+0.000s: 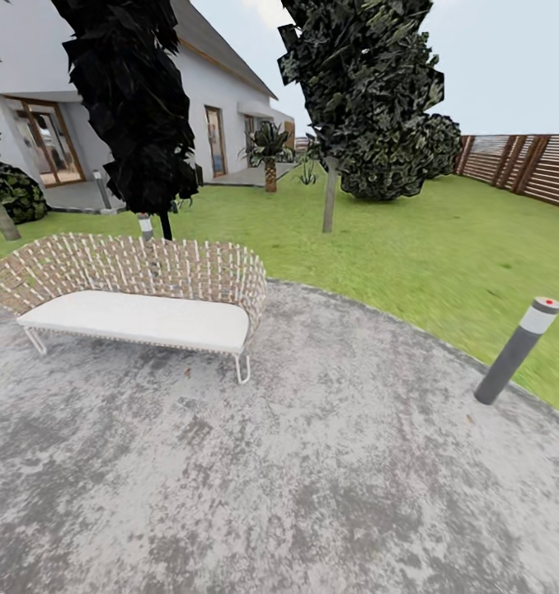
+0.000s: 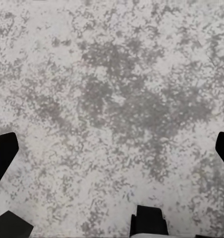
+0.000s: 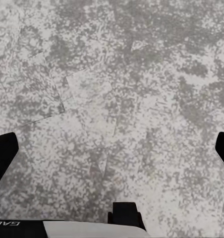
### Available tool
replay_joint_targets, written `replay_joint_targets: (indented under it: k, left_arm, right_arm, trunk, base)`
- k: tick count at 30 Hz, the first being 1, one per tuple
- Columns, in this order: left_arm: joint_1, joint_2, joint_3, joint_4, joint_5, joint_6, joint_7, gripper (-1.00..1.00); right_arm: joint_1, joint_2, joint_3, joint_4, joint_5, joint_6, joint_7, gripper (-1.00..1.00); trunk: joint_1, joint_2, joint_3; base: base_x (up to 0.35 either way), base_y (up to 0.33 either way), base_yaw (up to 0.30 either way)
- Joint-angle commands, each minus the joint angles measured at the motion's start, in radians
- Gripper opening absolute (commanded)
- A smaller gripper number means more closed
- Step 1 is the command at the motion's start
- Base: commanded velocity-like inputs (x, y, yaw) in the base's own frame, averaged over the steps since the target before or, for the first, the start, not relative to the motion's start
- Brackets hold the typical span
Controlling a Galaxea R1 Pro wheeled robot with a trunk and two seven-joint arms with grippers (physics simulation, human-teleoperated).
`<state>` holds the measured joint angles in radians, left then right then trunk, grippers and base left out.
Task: Pick up the pesticide atomizer in the garden and spray insectifuge to fully cover both potted plants in the garden.
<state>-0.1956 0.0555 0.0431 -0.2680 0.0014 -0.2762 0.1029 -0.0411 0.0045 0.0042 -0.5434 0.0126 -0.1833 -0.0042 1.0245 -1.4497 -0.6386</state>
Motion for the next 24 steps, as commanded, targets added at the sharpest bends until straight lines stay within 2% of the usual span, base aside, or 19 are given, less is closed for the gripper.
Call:
replay_joint_targets:
  k: [1, 5, 11, 16, 24]
  left_arm:
    - [-0.001, 0.0, 0.003, 0.001, 0.0, -0.003, 0.0, 1.0]
    - [-0.001, 0.0, 0.003, 0.001, 0.001, -0.003, 0.0, 1.0]
    - [-0.001, 0.0, 0.003, 0.002, 0.002, -0.003, 0.0, 1.0]
    - [-0.001, 0.0, 0.003, 0.003, 0.002, -0.003, 0.0, 1.0]
    - [-0.001, -0.003, 0.001, 0.0, 0.0, -0.006, 0.001, 1.0]
  right_arm:
    - [0.0, 0.0, 0.0, 0.0, 0.001, -0.003, 0.0, 1.0]
    - [0.0, 0.0, 0.0, 0.0, 0.001, -0.003, 0.0, 1.0]
    - [0.0, -0.001, -0.001, 0.0, -0.001, -0.004, 0.0, 1.0]
    - [0.0, -0.002, -0.001, 0.0, -0.002, -0.004, 0.0, 1.0]
    - [0.0, -0.005, -0.003, -0.002, -0.002, -0.004, 0.0, 1.0]
  trunk:
    - [0.001, 0.0, -0.002]
    - [0.001, 0.0, -0.005]
    - [0.001, 0.0, -0.006]
    - [0.001, 0.0, -0.006]
    - [0.001, 0.0, -0.006]
  base:
    - [0.339, 0.0, 0.26]
    - [0.34, 0.0, 0.206]
    - [0.339, 0.0, 0.073]
    - [0.314, 0.0, 0.235]
    - [0.051, 0.0, 0.276]
